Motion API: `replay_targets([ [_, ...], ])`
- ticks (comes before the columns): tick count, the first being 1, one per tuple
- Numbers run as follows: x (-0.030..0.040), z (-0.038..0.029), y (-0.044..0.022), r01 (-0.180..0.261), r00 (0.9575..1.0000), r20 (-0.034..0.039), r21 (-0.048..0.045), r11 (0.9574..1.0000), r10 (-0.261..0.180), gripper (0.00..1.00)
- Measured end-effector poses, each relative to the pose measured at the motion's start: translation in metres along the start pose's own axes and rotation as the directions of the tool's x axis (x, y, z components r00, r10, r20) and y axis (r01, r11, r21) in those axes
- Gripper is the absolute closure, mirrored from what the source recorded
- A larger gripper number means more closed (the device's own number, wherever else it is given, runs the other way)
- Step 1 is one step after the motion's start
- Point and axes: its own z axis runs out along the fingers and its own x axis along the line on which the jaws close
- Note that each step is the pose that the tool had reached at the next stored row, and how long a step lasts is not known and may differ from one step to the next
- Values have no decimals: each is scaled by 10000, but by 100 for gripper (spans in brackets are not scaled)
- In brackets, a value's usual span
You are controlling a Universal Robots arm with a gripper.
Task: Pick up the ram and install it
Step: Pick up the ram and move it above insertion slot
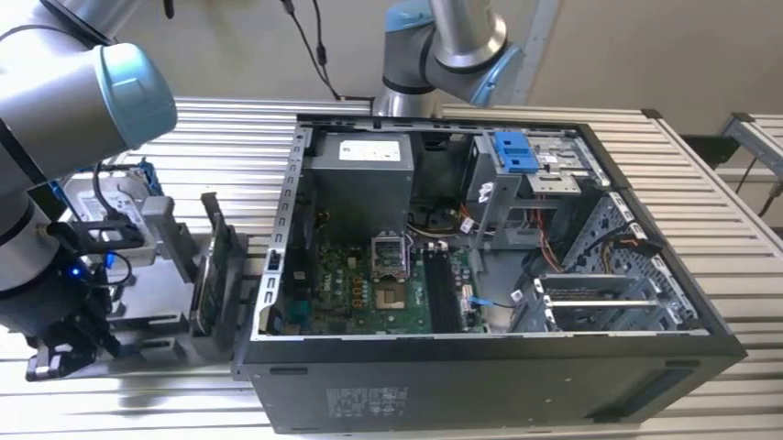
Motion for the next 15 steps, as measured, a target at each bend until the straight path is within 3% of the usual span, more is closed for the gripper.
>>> replay_targets([
  [15,-6,-207,3,-1,10000,0,-1,10000,1,85],
])
